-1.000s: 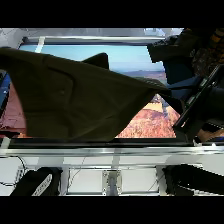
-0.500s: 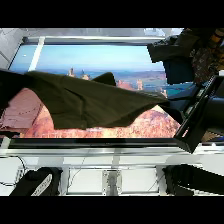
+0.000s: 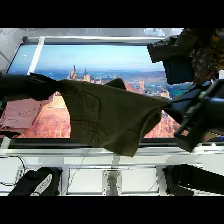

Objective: Fold the clothes and pants, and hang the long-sleeved shirts on hangers.

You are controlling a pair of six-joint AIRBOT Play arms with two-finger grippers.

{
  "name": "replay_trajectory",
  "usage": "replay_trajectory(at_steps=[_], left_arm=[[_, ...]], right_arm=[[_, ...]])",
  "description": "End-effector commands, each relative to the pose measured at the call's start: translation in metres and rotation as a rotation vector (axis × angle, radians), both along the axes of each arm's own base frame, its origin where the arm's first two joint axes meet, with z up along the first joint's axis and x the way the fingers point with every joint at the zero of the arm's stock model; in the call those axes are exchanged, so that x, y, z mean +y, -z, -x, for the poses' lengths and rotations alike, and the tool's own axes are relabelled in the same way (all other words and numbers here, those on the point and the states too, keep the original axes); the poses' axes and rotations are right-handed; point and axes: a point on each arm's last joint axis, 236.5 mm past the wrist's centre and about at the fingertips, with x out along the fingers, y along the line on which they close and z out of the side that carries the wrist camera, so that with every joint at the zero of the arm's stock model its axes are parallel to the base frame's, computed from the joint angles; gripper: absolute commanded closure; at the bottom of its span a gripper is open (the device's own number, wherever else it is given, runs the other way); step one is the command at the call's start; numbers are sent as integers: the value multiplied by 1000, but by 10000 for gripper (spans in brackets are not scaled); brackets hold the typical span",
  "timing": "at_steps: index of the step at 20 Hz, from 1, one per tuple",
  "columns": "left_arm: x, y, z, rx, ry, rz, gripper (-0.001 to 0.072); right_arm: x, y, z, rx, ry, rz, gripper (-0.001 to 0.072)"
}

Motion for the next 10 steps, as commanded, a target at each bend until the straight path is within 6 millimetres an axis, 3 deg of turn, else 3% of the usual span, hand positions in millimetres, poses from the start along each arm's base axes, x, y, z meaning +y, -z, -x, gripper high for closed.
replay_trajectory(at_steps=[1,3,6,8,10], left_arm=[[27,69,-24,126,-69,-145,684],[27,82,-32,118,-57,-159,684],[44,73,-72,-26,-146,-199,684],[55,76,-96,-77,-188,-239,684],[56,93,-116,-70,-191,-259,684]], right_arm=[[-5,31,-32,24,33,208,697],[-18,46,-64,51,101,269,698],[-31,55,-123,42,193,214,697],[-30,68,-152,66,193,164,697],[-23,91,-172,125,165,150,697]])
